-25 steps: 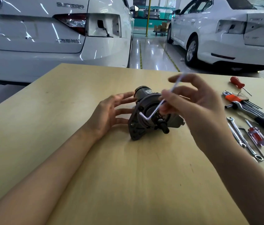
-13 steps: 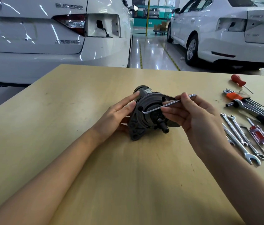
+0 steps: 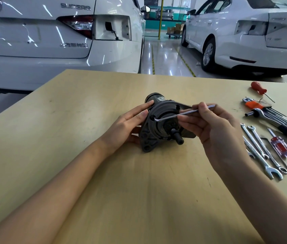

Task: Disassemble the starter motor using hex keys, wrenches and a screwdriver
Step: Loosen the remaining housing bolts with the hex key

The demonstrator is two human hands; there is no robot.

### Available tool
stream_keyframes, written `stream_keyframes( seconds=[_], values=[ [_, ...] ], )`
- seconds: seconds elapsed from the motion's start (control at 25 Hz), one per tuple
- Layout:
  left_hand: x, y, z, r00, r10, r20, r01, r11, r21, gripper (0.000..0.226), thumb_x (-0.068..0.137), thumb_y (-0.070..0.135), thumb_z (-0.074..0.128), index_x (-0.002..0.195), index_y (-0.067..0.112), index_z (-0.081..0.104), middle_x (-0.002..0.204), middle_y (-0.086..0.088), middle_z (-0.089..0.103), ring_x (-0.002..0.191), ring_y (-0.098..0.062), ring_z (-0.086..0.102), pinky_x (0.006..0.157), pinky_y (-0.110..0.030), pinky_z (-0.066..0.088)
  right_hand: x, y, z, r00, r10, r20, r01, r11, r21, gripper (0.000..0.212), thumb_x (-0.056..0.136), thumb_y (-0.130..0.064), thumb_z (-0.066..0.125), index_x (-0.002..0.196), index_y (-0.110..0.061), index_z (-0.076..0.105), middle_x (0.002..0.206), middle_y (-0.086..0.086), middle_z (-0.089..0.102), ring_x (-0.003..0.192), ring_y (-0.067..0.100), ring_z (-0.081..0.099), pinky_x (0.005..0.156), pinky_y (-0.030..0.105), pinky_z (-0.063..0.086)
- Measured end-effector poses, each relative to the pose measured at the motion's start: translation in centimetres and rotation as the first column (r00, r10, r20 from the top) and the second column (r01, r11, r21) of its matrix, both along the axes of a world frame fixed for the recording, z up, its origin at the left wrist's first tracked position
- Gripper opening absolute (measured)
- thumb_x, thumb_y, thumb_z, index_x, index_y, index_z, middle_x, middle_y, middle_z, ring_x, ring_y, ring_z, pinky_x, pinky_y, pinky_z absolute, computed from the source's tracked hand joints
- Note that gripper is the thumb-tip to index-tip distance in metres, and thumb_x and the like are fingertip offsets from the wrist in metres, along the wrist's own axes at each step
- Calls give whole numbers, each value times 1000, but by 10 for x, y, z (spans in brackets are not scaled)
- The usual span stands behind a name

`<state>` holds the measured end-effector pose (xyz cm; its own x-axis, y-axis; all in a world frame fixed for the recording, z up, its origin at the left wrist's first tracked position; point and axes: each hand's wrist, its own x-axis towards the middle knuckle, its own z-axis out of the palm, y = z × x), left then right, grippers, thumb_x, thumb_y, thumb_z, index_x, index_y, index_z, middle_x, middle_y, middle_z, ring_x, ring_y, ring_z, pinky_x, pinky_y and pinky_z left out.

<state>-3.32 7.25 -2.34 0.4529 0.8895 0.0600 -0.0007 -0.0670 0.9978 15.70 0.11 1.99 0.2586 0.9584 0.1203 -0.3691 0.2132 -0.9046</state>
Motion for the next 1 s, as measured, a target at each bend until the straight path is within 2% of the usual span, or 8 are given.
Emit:
stream_keyframes(
  seconds=[0.12,0.28,0.48,0.64,0.76,0.84,1.0],
  values=[
    [0,-1,1,1000,-2,6,2,1000,-1,51,82,48,50,132,40,52,121,-6,65,90,-17,62,68,-32,52,-1,0,-1,1000,12,-1,-12,1000,-10,18,98,-10,47,86,-1,57,74,17,71,68,24,72,63,26,56],
    [0,-1,2,1000,0,5,0,1000,-5,51,81,48,50,132,40,52,122,-9,64,91,-18,61,70,-34,52,-3,-1,-2,1000,-5,5,5,1000,15,18,98,-10,47,86,-1,57,74,16,72,67,23,72,62,25,56],
    [0,-1,2,1000,-3,15,3,1000,3,51,82,48,51,133,39,52,119,-5,67,88,-14,64,66,-30,53,-5,-2,-4,999,-24,-21,24,1000,7,19,99,-9,46,85,-2,57,72,14,71,65,22,72,62,25,56],
    [-1,-3,2,1000,-1,11,1,1000,14,53,83,50,54,134,39,50,118,-8,67,91,-18,63,70,-32,53,-6,-3,-5,999,-41,-30,41,999,11,17,98,-10,49,85,-3,57,71,12,72,66,21,72,62,24,56],
    [1,-7,1,999,33,-25,-29,991,130,59,82,44,63,137,35,47,104,-5,72,91,-12,68,74,-22,51,-6,-3,-5,996,-45,-77,42,999,-34,16,97,-10,51,83,-3,57,69,10,71,68,21,72,64,23,56],
    [4,-9,2,997,74,-30,-67,979,190,64,77,40,64,138,29,47,98,-1,74,87,-5,69,69,-13,49,-7,-3,-5,992,-49,-118,42,997,-65,16,96,-10,52,82,-3,56,66,8,70,67,19,73,63,23,56],
    [5,-12,5,997,77,-30,-69,975,211,63,74,38,63,135,29,48,92,1,74,76,-2,67,60,-11,48,-9,-5,-7,984,-62,-166,51,996,-69,17,95,-10,54,79,-4,57,66,7,71,66,18,72,64,22,56]
  ],
)
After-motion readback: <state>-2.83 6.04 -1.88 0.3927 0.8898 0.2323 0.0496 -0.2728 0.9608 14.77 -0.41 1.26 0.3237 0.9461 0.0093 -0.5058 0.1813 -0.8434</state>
